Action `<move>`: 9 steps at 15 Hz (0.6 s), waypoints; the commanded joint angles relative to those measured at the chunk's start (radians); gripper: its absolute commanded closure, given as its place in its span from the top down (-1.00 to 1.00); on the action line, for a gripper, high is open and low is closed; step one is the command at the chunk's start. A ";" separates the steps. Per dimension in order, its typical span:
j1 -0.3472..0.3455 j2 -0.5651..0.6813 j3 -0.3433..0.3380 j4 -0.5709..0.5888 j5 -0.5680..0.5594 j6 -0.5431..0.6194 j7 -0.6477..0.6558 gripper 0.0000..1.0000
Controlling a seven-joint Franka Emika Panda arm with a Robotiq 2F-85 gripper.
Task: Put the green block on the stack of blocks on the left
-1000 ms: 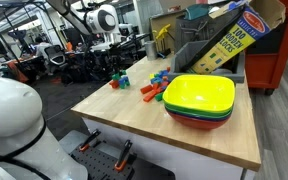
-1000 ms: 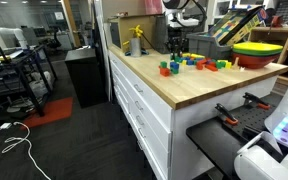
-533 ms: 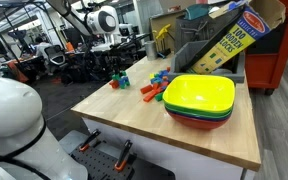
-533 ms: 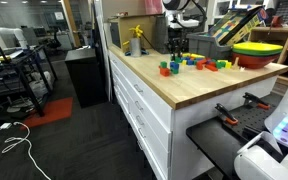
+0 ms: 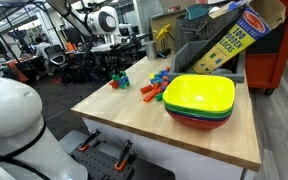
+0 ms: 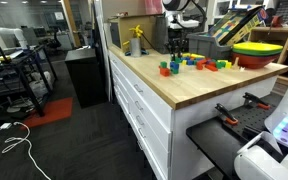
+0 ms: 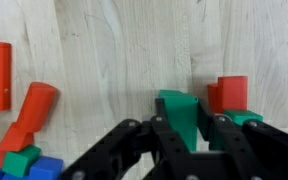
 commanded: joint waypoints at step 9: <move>-0.012 0.001 -0.001 0.010 0.019 -0.019 -0.039 -0.82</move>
